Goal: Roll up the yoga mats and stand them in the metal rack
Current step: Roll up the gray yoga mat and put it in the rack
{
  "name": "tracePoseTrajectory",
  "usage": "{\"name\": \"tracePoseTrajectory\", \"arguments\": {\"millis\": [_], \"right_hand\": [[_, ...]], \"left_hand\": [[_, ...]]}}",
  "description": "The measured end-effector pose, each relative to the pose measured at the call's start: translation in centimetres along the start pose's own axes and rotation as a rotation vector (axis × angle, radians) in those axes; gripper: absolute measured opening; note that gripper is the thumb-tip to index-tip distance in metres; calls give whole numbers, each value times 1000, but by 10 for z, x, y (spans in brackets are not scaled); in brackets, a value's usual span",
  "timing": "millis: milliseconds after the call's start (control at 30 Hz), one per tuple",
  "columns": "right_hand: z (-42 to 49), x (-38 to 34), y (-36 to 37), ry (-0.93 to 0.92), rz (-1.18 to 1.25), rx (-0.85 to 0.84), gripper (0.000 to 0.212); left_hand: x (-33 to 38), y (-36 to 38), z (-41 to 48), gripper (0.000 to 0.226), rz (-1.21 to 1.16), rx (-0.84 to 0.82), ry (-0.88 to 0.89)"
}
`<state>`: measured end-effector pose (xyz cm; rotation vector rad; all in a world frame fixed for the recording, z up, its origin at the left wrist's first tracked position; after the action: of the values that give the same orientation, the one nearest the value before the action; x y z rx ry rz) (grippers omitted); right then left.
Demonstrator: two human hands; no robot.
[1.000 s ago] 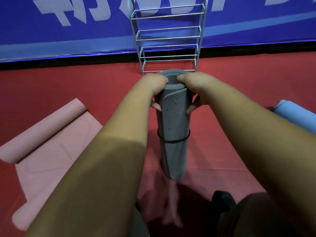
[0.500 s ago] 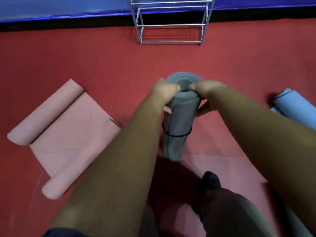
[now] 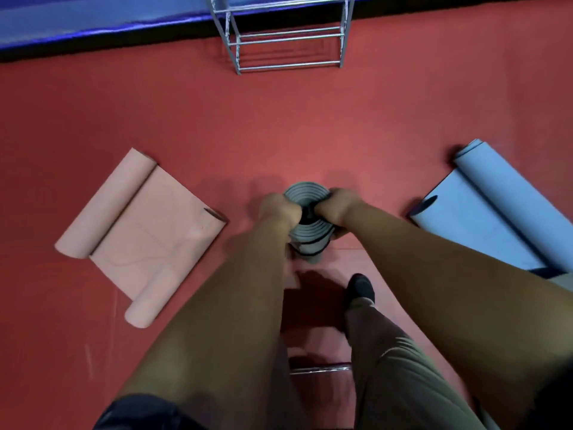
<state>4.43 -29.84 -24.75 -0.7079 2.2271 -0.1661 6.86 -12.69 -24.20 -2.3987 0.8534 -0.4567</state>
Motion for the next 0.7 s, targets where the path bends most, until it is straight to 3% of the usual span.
{"name": "tracePoseTrajectory", "arguments": {"millis": [233, 367, 567, 700], "right_hand": [[-38, -86, -88, -91, -24, -13, 29], [-66, -150, -161, -150, -27, 61, 28], [-99, -243, -266, -277, -58, 236, 26], [-98, -302, -319, -346, -71, 349, 28]], "left_hand": [[61, -75, -81, 25, -109, -119, -58], [133, -130, -129, 46, -68, -25, 70], [225, -199, -192, 52, -193, 7, 256], [275, -246, -195, 28, -320, -2, 352]]}}
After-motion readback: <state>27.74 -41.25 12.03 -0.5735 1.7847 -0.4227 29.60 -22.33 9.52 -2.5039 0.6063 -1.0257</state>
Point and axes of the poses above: each hand's wrist, its own z-axis towards the middle knuckle, its own y-axis out of the palm, x = y × z, the point moved 10 cm from there along z, towards the middle knuckle, and after that the axes turned 15 degrees about -y, right-handed, at the moved point
